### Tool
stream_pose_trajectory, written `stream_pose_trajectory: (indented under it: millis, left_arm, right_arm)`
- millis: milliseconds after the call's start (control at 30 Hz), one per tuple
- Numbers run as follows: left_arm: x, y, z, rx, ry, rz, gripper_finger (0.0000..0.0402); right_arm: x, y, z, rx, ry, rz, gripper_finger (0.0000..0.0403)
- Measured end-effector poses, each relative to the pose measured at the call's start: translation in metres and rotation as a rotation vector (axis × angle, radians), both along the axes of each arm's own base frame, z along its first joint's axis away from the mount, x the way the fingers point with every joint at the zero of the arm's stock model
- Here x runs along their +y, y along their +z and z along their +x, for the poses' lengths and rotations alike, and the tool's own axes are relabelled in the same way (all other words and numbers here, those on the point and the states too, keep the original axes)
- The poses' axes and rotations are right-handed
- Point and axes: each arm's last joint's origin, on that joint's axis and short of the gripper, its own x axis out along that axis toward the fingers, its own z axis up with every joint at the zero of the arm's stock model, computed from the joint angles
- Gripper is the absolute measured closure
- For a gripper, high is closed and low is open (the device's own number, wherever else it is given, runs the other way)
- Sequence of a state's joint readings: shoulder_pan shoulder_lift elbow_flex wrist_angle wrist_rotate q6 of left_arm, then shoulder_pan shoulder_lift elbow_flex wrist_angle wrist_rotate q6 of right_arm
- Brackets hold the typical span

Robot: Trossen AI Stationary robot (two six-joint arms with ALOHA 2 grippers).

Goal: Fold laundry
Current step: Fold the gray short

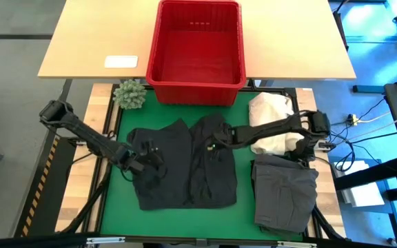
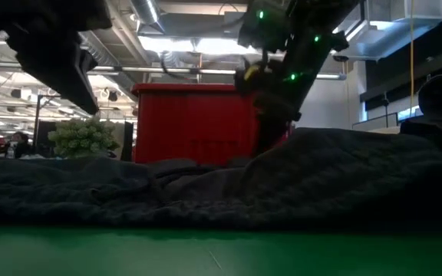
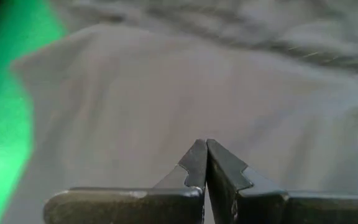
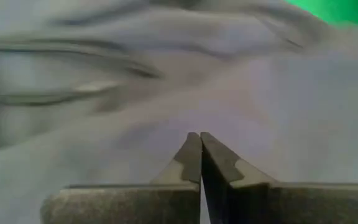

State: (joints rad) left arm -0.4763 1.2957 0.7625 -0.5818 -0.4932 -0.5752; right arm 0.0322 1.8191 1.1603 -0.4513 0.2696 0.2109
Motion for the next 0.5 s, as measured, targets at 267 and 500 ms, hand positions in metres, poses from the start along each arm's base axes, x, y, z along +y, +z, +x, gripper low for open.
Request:
stream_pose_trajectory:
  millis: [267,500]
  left_arm:
    - [-0.023,-0.019,0.0,-0.01,-0.083,-0.058,0.04]
    - [-0.029,-0.053,0.0,0.16,-0.111,-0.028,0.04]
  right_arm:
    - [0.036,-0.013,0.015,-0.098,0.175,0.091,0.0403]
    - [0.025,-0.036,0.015,-0.004,0.096,0.065,0.0403]
